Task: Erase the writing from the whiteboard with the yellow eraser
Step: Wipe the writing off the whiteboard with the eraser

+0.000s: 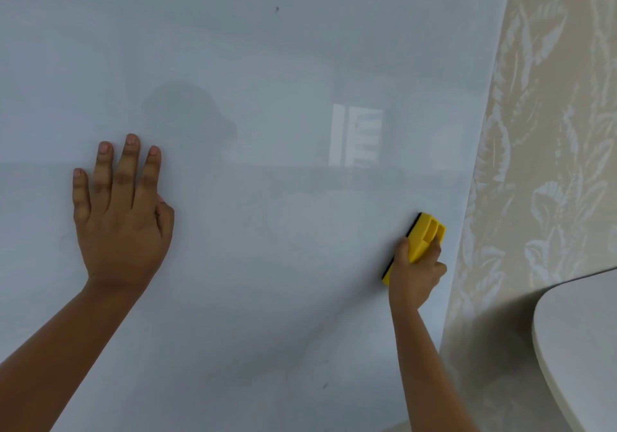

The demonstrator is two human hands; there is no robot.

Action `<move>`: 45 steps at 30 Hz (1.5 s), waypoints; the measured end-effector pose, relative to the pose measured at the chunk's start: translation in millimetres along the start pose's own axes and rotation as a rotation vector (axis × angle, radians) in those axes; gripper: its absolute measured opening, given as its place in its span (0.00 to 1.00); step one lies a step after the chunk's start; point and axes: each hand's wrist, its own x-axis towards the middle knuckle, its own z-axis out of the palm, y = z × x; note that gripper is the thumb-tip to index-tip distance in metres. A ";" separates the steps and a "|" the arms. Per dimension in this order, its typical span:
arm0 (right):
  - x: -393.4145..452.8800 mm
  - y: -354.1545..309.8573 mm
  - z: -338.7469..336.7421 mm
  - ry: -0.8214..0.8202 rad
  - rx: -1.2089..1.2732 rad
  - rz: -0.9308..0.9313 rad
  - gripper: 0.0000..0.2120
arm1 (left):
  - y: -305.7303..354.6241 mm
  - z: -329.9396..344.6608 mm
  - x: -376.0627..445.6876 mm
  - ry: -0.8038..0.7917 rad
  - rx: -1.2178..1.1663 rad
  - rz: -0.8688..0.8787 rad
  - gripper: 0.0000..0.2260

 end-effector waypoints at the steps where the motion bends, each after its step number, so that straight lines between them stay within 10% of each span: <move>1: -4.1 -3.8 2.9 -0.004 -0.002 -0.033 0.30 | -1.2 0.5 -0.4 -0.001 -0.006 -0.003 0.22; 7: -78.7 55.5 0.9 -0.182 -0.184 -0.369 0.33 | -2.1 3.6 -0.9 0.007 -0.017 -0.007 0.22; 14: -14.2 60.5 -4.6 0.007 0.001 0.081 0.30 | -0.1 1.8 -1.6 0.016 -0.008 -0.009 0.22; 19: -23.3 65.1 -5.0 -0.076 -0.027 -0.100 0.30 | -3.1 6.4 -3.6 0.008 -0.027 -0.015 0.22; 25: -0.9 63.6 -11.5 -0.034 -0.006 0.099 0.29 | -1.5 3.2 -3.6 -0.032 -0.066 -0.025 0.21; 30: -37.1 95.4 -18.3 -0.138 -0.171 -0.193 0.32 | -2.8 0.0 -2.7 -0.067 -0.091 0.001 0.21; 36: -58.2 118.1 -23.2 -0.113 -0.134 0.133 0.31 | 0.4 -3.0 -1.8 -0.078 -0.100 -0.024 0.21; 45: -137.7 139.6 -28.0 -0.369 -0.298 -0.110 0.39 | 0.2 -1.0 -4.1 -0.090 -0.132 -0.027 0.21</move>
